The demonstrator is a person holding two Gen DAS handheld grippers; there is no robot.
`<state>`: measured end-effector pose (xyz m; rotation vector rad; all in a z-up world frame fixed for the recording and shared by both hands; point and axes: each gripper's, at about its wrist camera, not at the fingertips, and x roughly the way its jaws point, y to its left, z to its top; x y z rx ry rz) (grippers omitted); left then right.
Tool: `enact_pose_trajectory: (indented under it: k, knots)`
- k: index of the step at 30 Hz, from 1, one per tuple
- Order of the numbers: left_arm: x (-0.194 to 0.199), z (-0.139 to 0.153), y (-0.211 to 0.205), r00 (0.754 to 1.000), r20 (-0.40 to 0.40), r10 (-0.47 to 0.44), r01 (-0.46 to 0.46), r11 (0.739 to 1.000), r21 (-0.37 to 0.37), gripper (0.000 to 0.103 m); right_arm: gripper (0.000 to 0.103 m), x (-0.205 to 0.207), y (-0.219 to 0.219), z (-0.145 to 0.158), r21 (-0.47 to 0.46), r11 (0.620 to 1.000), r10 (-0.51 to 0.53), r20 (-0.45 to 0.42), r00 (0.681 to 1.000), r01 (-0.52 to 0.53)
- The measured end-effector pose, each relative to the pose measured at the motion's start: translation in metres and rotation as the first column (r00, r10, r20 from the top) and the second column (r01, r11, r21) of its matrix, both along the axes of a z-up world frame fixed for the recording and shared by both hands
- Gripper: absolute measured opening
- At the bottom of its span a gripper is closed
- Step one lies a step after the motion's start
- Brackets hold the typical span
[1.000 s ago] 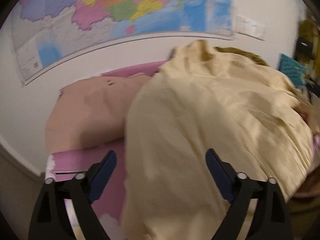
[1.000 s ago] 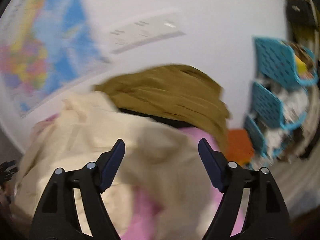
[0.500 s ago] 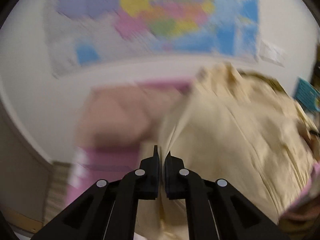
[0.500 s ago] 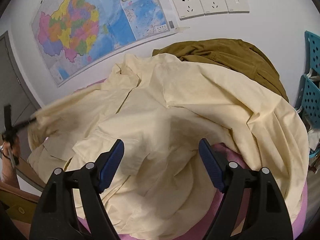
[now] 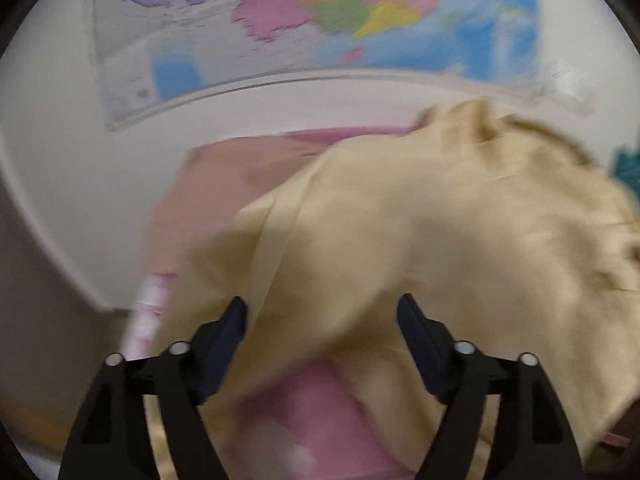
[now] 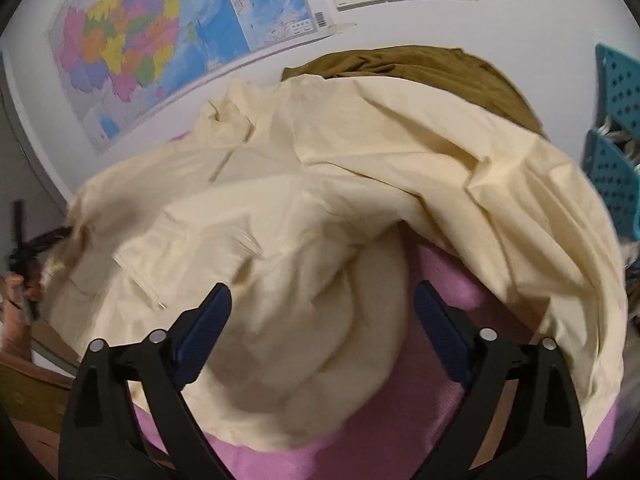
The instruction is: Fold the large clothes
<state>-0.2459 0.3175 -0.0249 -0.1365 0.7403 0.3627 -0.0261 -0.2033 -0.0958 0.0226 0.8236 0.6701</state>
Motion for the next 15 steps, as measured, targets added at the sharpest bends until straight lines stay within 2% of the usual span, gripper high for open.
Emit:
enact_pose_trajectory:
  k: [3,6,7,8,9,11,13,15]
  knots:
    - [-0.027,0.000,-0.015,0.991,0.082,-0.102,0.107,0.992,-0.066,0.080,0.092,-0.006,-0.006,-0.010,-0.004,1.000,0.000,-0.019,1.000,0.000]
    - [-0.037,-0.014,-0.031,0.971,0.128,-0.201,0.221,0.961,-0.164,0.086,0.089,-0.009,-0.004,-0.026,0.046,0.998,0.033,-0.081,0.996,-0.030]
    - [-0.037,-0.020,-0.036,0.968,0.123,-0.219,0.238,0.956,-0.171,0.086,0.084,-0.009,-0.004,-0.031,0.074,0.997,0.045,-0.109,0.993,-0.037]
    - [-0.037,-0.026,-0.042,0.966,0.113,-0.233,0.250,0.953,-0.173,0.086,0.068,-0.008,-0.005,-0.033,0.116,0.993,0.054,-0.128,0.990,-0.039]
    - [-0.038,-0.032,-0.046,0.964,0.100,-0.245,0.260,0.948,-0.185,0.086,0.045,-0.008,-0.007,-0.035,0.167,0.984,0.079,-0.155,0.985,-0.053]
    - [-0.038,-0.043,-0.047,0.964,0.085,-0.253,0.266,0.937,-0.227,0.086,0.018,-0.011,-0.010,-0.034,0.309,0.949,0.141,-0.225,0.964,-0.066]
    - [-0.041,-0.055,-0.041,0.966,0.064,-0.250,0.258,0.931,-0.259,0.086,0.016,-0.027,-0.011,-0.018,0.413,0.905,0.206,-0.204,0.957,-0.107]
    - [-0.038,-0.065,-0.033,0.973,0.052,-0.224,0.229,0.925,-0.304,0.086,0.015,-0.049,-0.018,0.003,0.541,0.824,0.288,-0.143,0.947,-0.169]
